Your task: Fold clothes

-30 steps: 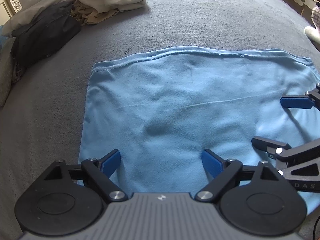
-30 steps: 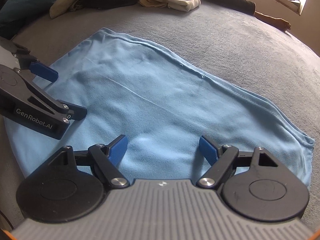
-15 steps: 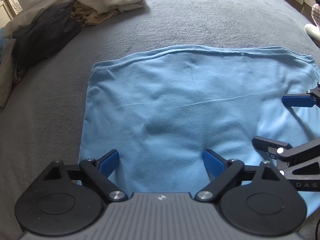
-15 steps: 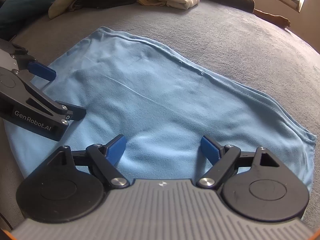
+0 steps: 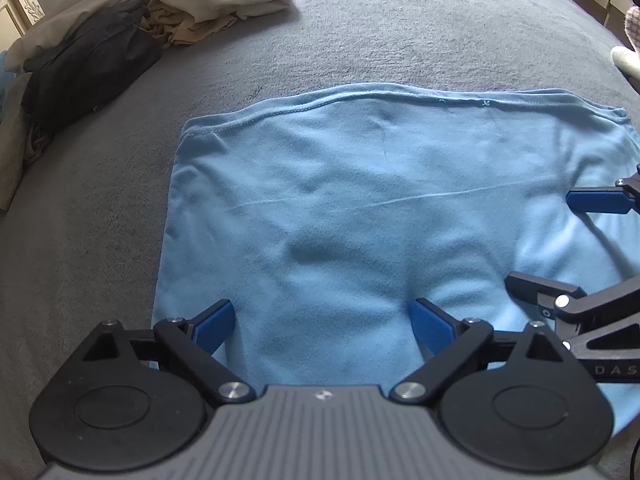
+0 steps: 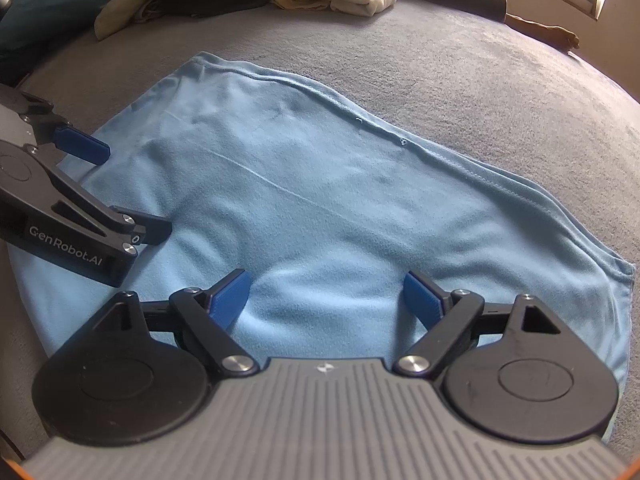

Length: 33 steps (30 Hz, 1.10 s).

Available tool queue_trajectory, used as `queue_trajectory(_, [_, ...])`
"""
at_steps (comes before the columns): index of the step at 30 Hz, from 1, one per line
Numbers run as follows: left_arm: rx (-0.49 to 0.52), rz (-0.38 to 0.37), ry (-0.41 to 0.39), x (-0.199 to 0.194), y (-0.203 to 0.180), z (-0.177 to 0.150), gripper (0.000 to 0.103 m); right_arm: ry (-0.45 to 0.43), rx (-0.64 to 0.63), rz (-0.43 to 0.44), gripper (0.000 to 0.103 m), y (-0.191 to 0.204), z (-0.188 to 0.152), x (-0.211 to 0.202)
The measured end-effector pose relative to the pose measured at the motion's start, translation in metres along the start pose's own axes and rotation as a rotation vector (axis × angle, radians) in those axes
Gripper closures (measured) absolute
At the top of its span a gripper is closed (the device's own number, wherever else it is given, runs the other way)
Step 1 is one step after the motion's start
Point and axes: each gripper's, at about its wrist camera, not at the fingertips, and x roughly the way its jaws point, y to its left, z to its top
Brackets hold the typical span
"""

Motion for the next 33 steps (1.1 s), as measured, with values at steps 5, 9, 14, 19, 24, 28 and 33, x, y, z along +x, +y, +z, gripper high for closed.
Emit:
queue_trajectory(5, [-0.009, 0.006, 0.004, 0.000, 0.001, 0.000, 0.003, 0.003, 0.019, 0.011, 0.016, -0.003, -0.001, 0.001])
queue_trajectory(9, [-0.030, 0.004, 0.014, 0.002, 0.003, 0.000, 0.000, 0.002, 0.019, 0.013, 0.016, -0.002, -0.002, 0.002])
queue_trajectory(14, [-0.046, -0.012, 0.015, 0.004, 0.007, -0.001, 0.000, 0.000, 0.026, 0.021, 0.015, -0.004, -0.003, 0.003])
queue_trajectory(19, [-0.063, -0.030, 0.008, 0.005, 0.010, -0.002, 0.000, 0.000, 0.027, 0.023, 0.014, -0.004, -0.004, 0.003])
queue_trajectory(24, [-0.071, -0.037, -0.006, 0.003, 0.010, -0.001, 0.000, 0.000, 0.030, 0.023, 0.013, -0.003, -0.005, 0.003])
queue_trajectory(28, [-0.071, -0.035, -0.015, 0.002, 0.009, -0.002, 0.000, -0.004, 0.035, 0.023, 0.012, -0.003, -0.007, 0.003])
queue_trajectory(33, [-0.070, -0.028, -0.025, 0.001, 0.008, -0.005, 0.000, 0.002, 0.042, 0.023, 0.011, -0.003, -0.006, 0.004])
